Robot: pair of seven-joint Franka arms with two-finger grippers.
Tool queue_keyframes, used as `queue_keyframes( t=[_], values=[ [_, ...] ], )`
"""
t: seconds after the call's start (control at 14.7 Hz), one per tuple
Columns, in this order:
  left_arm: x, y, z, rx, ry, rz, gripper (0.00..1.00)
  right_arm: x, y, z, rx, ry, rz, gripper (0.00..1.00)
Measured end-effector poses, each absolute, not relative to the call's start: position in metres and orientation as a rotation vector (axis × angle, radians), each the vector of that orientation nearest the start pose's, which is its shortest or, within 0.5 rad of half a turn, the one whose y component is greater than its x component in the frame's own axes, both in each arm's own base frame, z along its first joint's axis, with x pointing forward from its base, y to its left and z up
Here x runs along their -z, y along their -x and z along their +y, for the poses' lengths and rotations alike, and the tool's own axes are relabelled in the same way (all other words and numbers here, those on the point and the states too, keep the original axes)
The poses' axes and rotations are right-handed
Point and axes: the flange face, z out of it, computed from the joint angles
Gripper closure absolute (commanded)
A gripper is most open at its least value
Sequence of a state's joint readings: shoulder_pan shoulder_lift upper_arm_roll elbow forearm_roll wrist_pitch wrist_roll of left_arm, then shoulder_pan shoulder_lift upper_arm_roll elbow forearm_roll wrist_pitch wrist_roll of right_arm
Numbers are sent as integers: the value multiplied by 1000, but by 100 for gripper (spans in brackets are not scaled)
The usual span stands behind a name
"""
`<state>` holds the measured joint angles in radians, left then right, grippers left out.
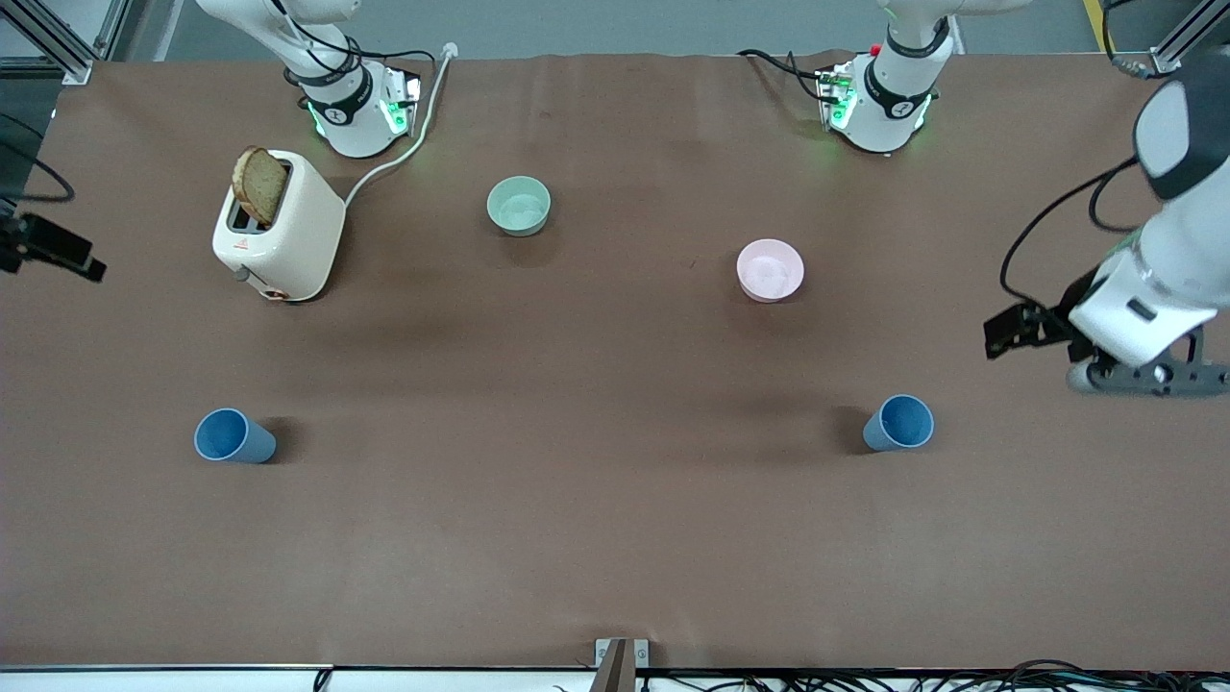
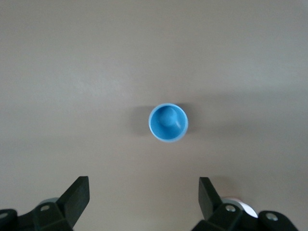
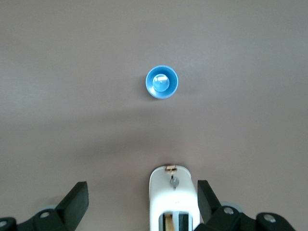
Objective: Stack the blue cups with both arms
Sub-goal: 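Lower the right gripper onto one blue cup while the left gripper reaches the other, then grasp the blue cups with both grippers and carry them toward each other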
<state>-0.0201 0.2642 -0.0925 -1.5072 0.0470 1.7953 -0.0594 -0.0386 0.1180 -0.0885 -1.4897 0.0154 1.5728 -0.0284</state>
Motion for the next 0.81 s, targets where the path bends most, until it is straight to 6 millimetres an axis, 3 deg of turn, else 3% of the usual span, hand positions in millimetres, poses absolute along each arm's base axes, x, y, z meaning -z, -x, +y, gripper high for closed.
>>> queue_keyframes(
  t=[0.2,0.41,0.61,0.81],
  values=[
    [-456,-664,-55,21,3116,85,0,-492,-632,-98,-62,3144,81,0],
    [-399,-668,-56,-66,3118,92,0,-397,-663,-112,-59,3159,18,0],
    [-352,-666,-60,-99,3123,105,0,-336,-675,-131,-41,3169,-60,0],
    [-319,-663,-61,-131,3125,108,13,-307,-674,-138,-31,3173,-81,0]
  ],
)
